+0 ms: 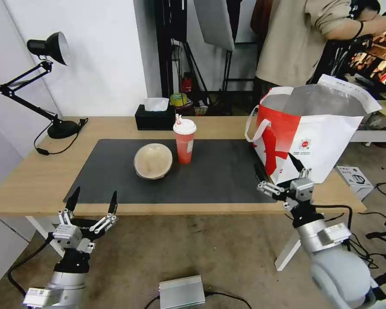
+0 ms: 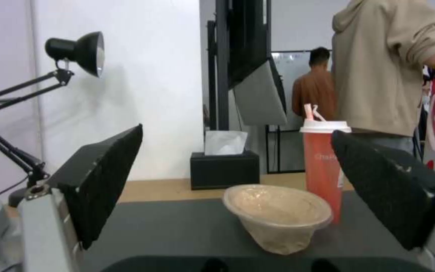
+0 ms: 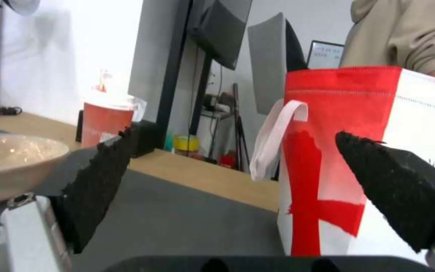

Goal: Pick up the trash from the table and place it into the takeout bag.

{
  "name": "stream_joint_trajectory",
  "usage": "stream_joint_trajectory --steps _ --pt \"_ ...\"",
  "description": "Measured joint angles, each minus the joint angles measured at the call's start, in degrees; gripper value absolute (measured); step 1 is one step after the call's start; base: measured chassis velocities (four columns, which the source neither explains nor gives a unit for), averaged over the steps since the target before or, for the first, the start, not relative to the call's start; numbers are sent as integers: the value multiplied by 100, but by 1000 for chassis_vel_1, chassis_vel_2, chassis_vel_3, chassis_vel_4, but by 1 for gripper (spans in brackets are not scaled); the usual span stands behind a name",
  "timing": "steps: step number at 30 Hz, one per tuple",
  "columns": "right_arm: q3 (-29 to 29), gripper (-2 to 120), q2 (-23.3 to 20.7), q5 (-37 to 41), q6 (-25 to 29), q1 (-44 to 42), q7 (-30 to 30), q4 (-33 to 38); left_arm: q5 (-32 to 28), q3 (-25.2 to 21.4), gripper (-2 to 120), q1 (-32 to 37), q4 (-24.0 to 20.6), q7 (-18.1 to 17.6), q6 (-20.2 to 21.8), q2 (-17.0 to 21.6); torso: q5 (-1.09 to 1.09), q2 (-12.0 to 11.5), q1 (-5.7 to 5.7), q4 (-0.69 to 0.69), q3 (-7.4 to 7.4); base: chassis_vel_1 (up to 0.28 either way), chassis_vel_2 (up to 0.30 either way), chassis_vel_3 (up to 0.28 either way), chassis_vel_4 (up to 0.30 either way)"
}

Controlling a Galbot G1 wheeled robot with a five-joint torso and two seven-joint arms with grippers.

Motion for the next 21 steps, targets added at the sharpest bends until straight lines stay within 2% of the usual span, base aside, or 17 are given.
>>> stream_joint_trajectory --steps 12,21 --pt "-186 100 628 -683 255 -509 -125 -98 55 -14 100 47 48 10 -95 -97 0 0 0 0 0 0 0 0 0" --pt "-211 100 757 -817 319 -604 -163 -109 63 -8 100 46 55 13 -97 -85 0 0 0 0 0 0 0 0 0"
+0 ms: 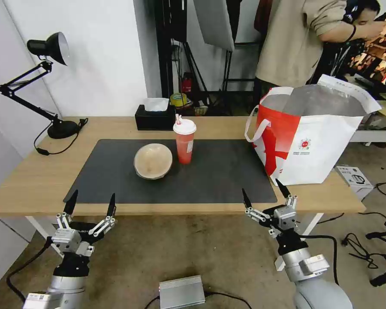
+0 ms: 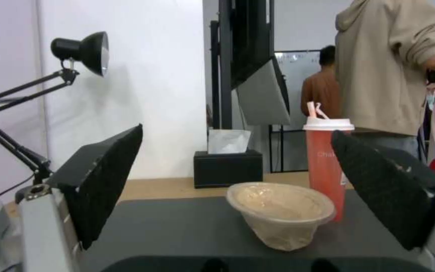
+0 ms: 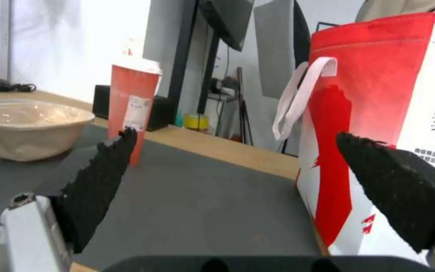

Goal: Pick up the trash from the table and place it into the takeout bag.

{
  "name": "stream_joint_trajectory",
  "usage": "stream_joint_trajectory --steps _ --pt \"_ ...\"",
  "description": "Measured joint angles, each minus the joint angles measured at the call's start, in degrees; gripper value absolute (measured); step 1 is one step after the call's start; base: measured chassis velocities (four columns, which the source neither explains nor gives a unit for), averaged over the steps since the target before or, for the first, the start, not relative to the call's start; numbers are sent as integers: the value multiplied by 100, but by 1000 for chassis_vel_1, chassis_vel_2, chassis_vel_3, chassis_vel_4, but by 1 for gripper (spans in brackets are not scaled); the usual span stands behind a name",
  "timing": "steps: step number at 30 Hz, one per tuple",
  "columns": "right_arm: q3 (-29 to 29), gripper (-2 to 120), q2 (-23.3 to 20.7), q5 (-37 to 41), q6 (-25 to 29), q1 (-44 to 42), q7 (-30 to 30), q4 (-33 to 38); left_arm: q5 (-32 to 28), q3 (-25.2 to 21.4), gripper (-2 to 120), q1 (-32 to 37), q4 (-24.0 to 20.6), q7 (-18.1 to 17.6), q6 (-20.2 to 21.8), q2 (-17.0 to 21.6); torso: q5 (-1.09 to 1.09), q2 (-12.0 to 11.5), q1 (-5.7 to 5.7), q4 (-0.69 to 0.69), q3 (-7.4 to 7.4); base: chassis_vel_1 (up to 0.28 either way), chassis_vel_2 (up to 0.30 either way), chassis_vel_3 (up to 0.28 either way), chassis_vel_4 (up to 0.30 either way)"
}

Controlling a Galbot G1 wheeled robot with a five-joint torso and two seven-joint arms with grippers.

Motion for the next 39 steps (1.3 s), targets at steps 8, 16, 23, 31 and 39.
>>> stream_joint_trajectory --steps 8,16,23,31,39 --pt "46 100 -6 -24 2 24 -12 -28 -4 6 100 -2 9 3 0 4 0 0 1 0 0 0 0 0 0" --pt "97 100 -63 9 -4 91 -14 -59 -22 -1 100 -15 27 4 0 40 0 0 0 0 0 0 0 0 0" --pt "94 100 -121 46 -24 177 -40 -117 -38 -8 100 -17 21 4 6 56 0 0 0 0 0 0 0 0 0" --pt "-12 100 -363 257 -147 333 -110 -176 -42 -25 100 21 43 4 6 75 0 0 0 0 0 0 0 0 0" --pt "-229 100 -753 795 -377 655 -128 -284 -49 -44 100 26 -7 -23 58 55 1 0 1 0 0 0 0 0 0"
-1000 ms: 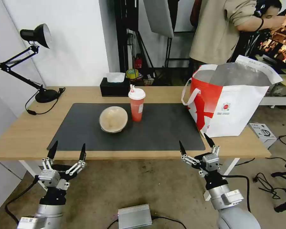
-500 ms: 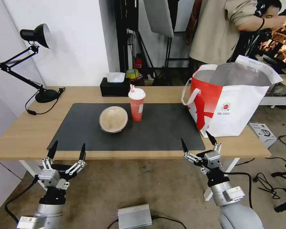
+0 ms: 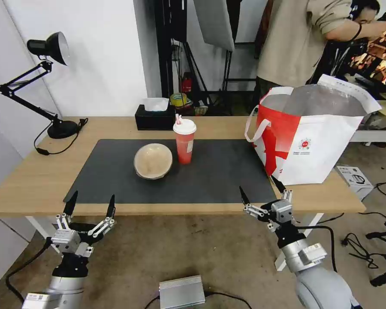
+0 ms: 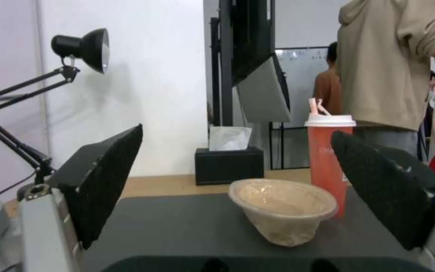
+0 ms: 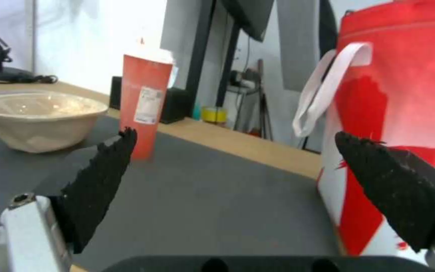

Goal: Pick up the trash from the table and place it into the takeout bag.

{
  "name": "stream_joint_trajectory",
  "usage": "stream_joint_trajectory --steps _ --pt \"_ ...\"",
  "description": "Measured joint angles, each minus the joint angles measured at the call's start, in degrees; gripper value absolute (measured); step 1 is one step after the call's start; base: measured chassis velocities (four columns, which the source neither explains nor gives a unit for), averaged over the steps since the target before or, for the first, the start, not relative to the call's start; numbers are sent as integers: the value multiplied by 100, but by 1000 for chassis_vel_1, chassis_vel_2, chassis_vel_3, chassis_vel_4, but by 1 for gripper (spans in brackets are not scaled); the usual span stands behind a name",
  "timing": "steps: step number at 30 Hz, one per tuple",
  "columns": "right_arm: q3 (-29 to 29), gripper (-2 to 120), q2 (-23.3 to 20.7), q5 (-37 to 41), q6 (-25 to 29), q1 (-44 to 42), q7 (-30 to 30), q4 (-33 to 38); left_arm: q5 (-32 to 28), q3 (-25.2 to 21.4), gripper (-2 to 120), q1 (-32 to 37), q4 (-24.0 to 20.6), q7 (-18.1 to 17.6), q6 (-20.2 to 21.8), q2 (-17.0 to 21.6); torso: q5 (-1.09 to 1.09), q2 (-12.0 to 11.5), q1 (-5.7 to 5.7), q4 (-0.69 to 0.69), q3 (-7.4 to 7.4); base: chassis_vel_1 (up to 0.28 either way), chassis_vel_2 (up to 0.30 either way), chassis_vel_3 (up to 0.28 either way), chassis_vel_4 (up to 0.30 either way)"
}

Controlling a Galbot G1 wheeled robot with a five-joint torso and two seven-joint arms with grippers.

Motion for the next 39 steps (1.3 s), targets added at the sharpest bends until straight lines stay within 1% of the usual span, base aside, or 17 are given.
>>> stream_joint_trajectory --steps 1,4,5,9,10,12,14,15,17,19,20,24,25,29,31,33,39 --pt "-29 100 -54 78 -29 39 1 -19 0 3 100 3 -12 -29 23 4 0 0 0 0 0 0 0 0 0" --pt "-190 100 -398 370 -98 255 13 -156 3 55 100 0 -118 -143 137 21 1 0 0 -1 0 0 0 0 0" --pt "-190 100 -398 370 -98 255 13 -156 3 55 100 0 -118 -143 137 21 1 0 0 -1 0 0 0 0 0" --pt "-526 100 -1118 838 -110 608 47 -365 -11 137 100 -15 -237 -220 324 113 0 0 0 -1 0 0 0 0 0" --pt "-526 100 -1118 838 -110 608 47 -365 -11 137 100 -15 -237 -220 324 113 0 0 0 -1 0 0 0 0 0" --pt "-759 100 -1382 1017 -110 924 64 -524 -17 166 100 -61 -237 -233 396 137 0 0 0 -1 0 0 0 0 0" --pt "-1016 100 -1546 1192 -123 1303 94 -703 -17 192 100 -104 -192 -238 426 133 0 0 0 0 0 0 0 0 0" --pt "-1016 100 -1546 1192 -123 1303 94 -703 -17 192 100 -104 -192 -238 426 133 0 0 0 0 0 0 0 0 0" --pt "-1277 100 -1598 1339 -149 1686 128 -873 -14 213 100 -110 -164 -236 436 118 0 0 0 -1 0 0 0 0 0" --pt "-1658 100 -1581 1466 -178 2264 179 -1128 -12 210 100 -110 -133 -233 439 114 -2 0 0 0 0 0 0 0 0" --pt "-1658 100 -1581 1466 -178 2264 179 -1128 -12 210 100 -110 -133 -233 439 114 -2 0 0 0 0 0 0 0 0" --pt "-2320 100 -1389 1623 -232 3100 266 -1576 -38 160 100 -113 -123 -232 477 155 0 0 0 0 1 0 0 0 0" --pt "-2320 100 -1389 1623 -232 3100 266 -1576 -38 160 100 -113 -123 -232 477 155 0 0 0 0 1 0 0 0 0" --pt "-2881 100 -1180 1707 -251 3679 288 -2038 -31 160 100 -64 -83 -230 481 113 -1 0 0 0 0 0 0 0 0" --pt "-2927 100 -1157 1708 -251 3727 288 -2085 -30 160 100 -61 -80 -228 481 109 -1 0 0 0 0 0 0 0 0" --pt "-3215 100 -962 1716 -243 4072 272 -2446 -30 133 100 -64 -54 -221 475 98 0 0 0 0 0 0 0 0 0" --pt "-3539 100 -730 1732 -225 4424 259 -2742 -30 120 100 -69 -49 -211 464 46 -1 0 0 0 0 0 0 0 0"
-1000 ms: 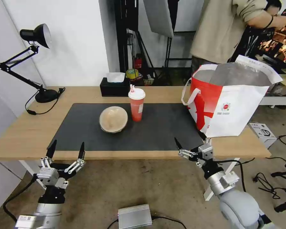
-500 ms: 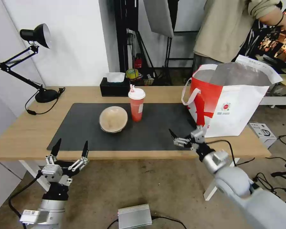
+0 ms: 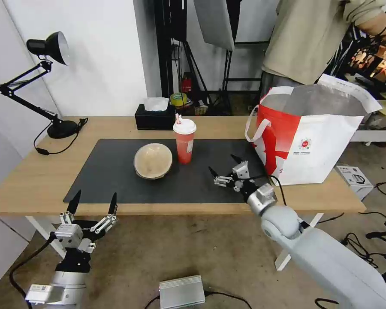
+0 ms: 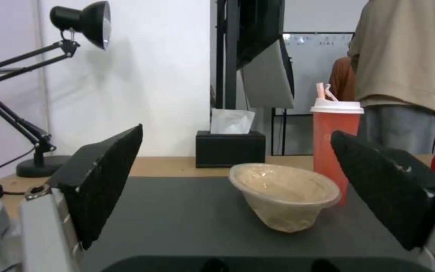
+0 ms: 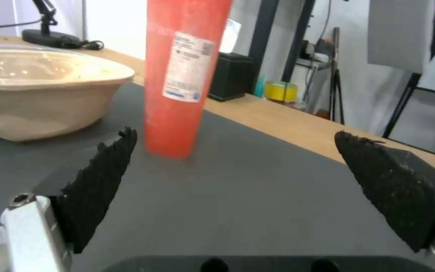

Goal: Pick up the trash from the table and place it into the takeout bag.

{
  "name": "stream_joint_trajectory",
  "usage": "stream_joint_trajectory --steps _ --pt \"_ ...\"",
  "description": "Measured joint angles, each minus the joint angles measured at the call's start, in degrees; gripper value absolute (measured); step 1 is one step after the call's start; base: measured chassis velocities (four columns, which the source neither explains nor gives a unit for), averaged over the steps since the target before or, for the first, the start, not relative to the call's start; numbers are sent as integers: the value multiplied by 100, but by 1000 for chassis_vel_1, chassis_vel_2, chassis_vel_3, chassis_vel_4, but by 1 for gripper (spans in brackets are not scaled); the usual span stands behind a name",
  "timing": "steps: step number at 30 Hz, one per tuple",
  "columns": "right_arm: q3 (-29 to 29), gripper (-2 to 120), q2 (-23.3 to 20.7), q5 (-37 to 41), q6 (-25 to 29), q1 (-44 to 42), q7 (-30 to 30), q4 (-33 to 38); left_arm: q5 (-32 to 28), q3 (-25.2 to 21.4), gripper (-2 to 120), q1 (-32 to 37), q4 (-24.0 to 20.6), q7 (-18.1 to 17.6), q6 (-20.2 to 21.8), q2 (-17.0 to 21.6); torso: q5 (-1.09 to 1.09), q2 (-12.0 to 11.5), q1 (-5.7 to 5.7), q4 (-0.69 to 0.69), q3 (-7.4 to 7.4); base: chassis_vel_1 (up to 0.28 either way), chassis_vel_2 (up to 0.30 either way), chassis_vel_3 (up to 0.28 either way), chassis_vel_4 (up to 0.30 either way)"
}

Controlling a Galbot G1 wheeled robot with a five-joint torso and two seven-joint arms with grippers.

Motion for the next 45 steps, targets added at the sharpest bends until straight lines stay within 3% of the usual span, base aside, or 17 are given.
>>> stream_joint_trajectory --steps 22,45 --pt "-547 100 1226 -165 39 924 -20 -1074 56 -82 100 189 -176 26 -142 -179 1 0 -1 1 0 0 0 0 0" --pt "-773 100 1609 -275 99 1397 -55 -1751 106 -91 100 211 -177 44 -187 -310 1 1 0 0 0 0 0 0 0"
